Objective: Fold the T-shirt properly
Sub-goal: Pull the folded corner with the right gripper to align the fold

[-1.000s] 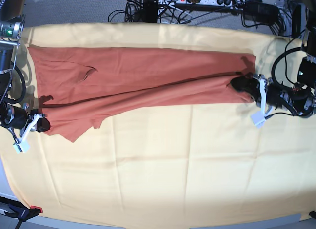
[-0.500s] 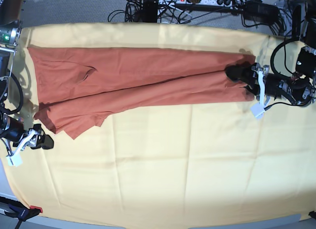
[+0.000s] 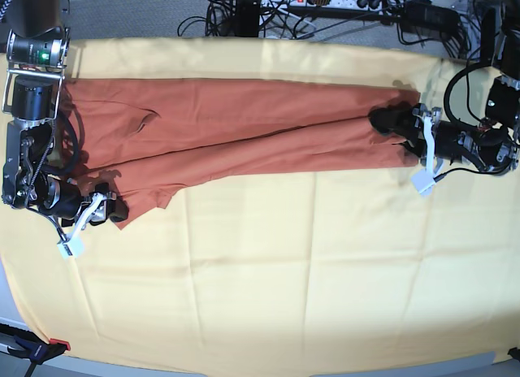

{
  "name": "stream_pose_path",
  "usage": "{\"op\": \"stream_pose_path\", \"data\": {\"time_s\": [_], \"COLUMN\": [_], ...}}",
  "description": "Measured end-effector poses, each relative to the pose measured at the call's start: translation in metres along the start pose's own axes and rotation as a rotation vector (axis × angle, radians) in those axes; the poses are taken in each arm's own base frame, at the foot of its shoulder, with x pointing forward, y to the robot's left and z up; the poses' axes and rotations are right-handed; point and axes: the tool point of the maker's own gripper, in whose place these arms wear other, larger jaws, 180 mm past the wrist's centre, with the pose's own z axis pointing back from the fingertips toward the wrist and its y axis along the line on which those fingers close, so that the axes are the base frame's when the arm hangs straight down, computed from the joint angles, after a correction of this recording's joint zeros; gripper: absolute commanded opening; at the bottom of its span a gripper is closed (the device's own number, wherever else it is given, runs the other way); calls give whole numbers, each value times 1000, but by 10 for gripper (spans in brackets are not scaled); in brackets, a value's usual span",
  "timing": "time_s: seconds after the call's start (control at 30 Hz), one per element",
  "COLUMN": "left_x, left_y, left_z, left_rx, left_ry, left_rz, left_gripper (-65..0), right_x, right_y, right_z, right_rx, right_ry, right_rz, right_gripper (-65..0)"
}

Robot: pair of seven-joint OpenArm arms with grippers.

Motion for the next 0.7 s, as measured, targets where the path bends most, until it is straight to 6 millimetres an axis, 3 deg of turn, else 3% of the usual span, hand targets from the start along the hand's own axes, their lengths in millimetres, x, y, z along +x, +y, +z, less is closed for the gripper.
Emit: {"op": "stream_pose_path", "data": {"time_s": [0.2,0.37,0.47,0.6,0.7], "left_x": [0,0,0,0,0], "left_y": [0,0,0,0,0], "left_z": [0,0,0,0,0], "left_rx": [0,0,0,0,0], "left_ry": [-2,-2,-3,-3,-2], "left_rz": [0,0,0,0,0], "left_gripper": [-368,-368,-368,-368,-368], "right_x": [-13,-20,-19,-14,-2], "right_y": [-12,8,17,22,22], "right_z": [-1,-1,0,-1,0], "right_rx": [-71,39,95,118,119], "right_ry": [-8,-32,-30,-35,-51], "right_rz": [-14,-72,-115,-125,-113], "right_gripper": [-267,-297,-391,-638,-650]}}
